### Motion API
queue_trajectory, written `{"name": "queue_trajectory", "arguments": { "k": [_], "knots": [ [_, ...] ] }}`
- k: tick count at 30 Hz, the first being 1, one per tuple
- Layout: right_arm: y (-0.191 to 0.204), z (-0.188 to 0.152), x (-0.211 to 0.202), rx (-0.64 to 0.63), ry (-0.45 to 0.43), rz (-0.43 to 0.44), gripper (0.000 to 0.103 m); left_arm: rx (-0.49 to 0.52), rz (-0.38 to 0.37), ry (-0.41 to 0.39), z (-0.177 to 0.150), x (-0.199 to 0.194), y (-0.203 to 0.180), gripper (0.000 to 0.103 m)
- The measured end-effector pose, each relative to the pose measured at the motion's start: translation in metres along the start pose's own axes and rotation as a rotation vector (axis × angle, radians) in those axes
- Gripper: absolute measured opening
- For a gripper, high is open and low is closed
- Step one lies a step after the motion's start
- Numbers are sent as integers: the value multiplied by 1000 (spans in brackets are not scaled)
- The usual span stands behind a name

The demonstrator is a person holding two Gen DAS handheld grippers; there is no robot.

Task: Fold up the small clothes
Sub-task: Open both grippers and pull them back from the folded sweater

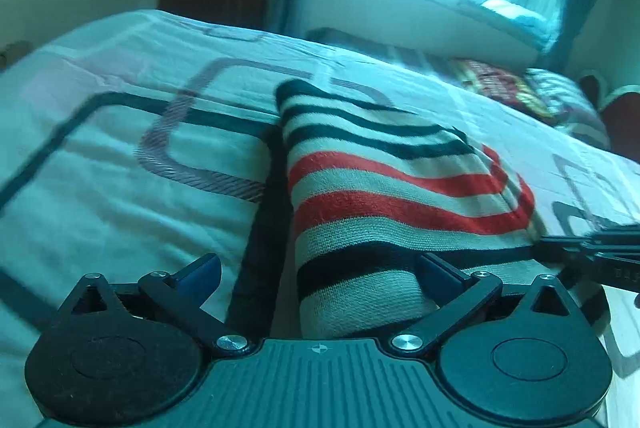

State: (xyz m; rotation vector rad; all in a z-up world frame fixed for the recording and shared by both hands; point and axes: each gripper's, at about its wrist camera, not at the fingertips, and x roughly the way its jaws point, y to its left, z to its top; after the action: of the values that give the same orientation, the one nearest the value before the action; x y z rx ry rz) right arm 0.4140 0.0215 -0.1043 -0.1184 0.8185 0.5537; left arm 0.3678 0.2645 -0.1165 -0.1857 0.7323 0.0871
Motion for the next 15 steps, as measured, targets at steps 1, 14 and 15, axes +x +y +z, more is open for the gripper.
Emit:
{"name": "queue_trajectory", "arguments": {
  "k": [1,14,15],
  "knots": [
    [-3,-1,-8,42,-8,21,35,6,24,-3,0,-8,-4,103],
    [14,-81,-135,114,-202,-45,102,11,93,-146,-78,-157,-39,103],
    [20,-87,-149,113,-203,-54,102,10,84,-151,-84,-172,-45,103]
  ]
}}
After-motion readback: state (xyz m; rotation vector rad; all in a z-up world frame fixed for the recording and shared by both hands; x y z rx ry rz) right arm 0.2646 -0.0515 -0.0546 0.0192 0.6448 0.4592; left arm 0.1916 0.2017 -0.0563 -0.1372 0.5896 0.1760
